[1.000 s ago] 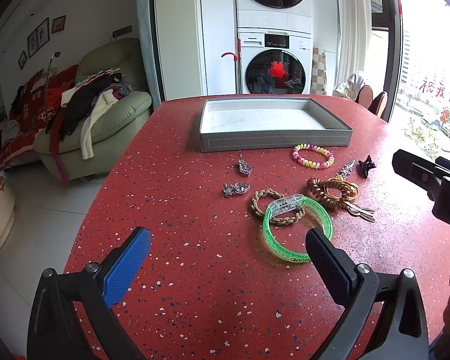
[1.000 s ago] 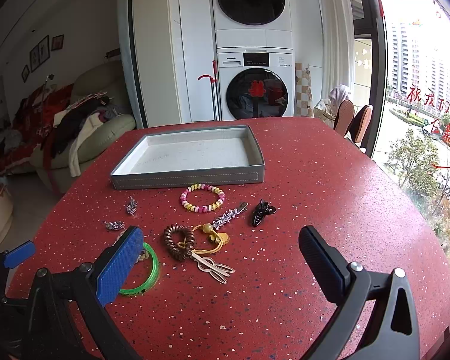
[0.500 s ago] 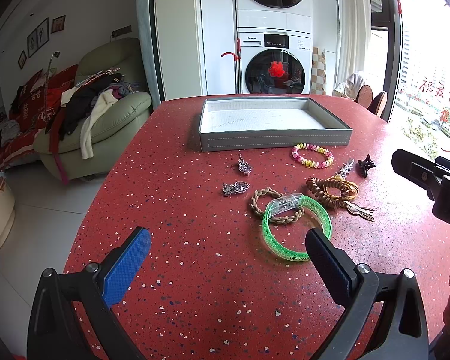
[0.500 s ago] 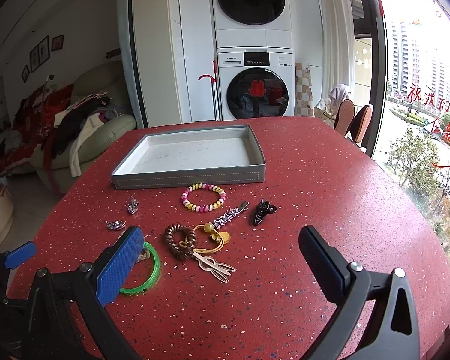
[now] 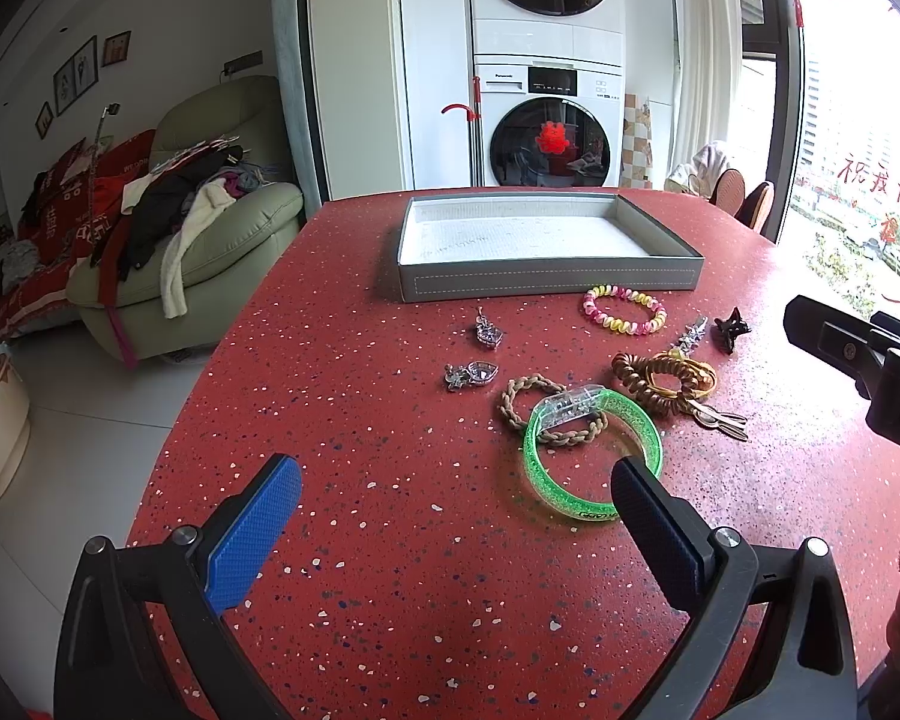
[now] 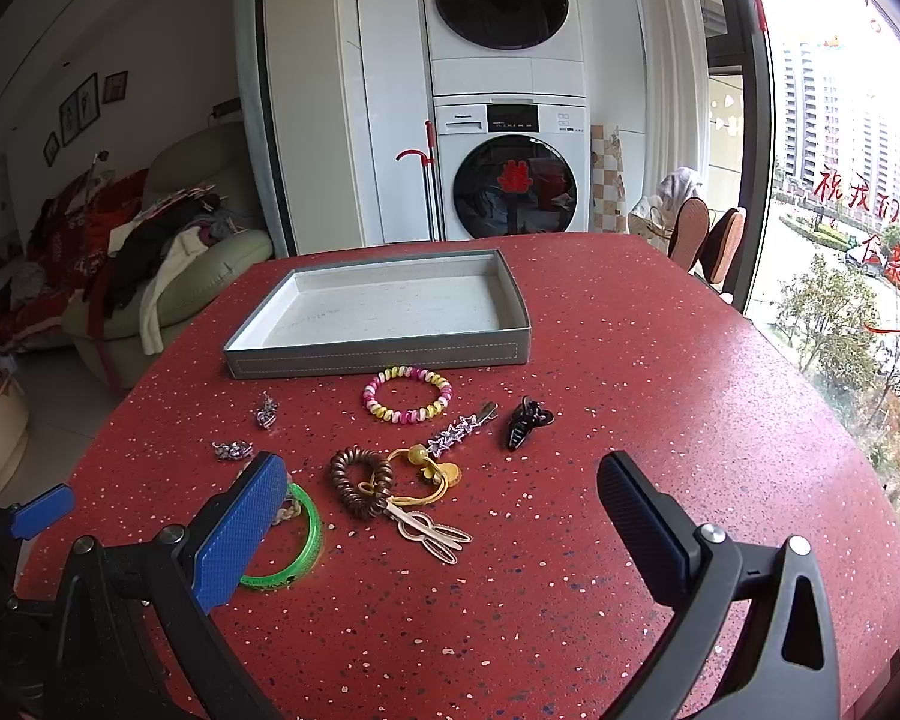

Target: Organize jewelry

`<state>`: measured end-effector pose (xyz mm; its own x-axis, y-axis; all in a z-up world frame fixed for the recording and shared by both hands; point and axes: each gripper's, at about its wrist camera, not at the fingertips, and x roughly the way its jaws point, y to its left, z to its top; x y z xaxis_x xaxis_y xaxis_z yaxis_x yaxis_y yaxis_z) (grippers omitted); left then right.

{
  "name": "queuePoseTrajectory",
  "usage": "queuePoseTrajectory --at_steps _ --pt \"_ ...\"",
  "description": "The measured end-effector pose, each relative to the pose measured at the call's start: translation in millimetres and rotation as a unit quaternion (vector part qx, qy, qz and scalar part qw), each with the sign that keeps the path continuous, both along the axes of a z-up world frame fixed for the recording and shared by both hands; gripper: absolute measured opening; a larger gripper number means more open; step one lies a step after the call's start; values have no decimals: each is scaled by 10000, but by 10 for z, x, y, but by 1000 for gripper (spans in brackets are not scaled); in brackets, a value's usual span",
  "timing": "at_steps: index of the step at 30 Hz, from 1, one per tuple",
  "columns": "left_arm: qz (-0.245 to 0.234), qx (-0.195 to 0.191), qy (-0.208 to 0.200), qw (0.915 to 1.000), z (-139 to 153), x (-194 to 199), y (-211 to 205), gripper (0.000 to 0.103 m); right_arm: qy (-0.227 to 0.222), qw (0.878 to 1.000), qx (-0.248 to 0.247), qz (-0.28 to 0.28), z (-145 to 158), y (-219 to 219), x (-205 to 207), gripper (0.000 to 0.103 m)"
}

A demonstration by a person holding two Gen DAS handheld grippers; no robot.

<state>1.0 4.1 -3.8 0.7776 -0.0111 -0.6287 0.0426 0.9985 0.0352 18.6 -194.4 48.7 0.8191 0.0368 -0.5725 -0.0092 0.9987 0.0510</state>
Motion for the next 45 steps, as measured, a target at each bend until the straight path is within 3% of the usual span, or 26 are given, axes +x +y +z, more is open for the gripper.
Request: queuePoseTrajectory --at_steps 38,45 --pt "-30 23 38 10000 -78 -11 -41 103 25 10000 34 0 -1 -9 0 103" --pt "-106 -66 378 9992 -153 74 -36 103 253 9996 60 -69 -14 -38 39 103"
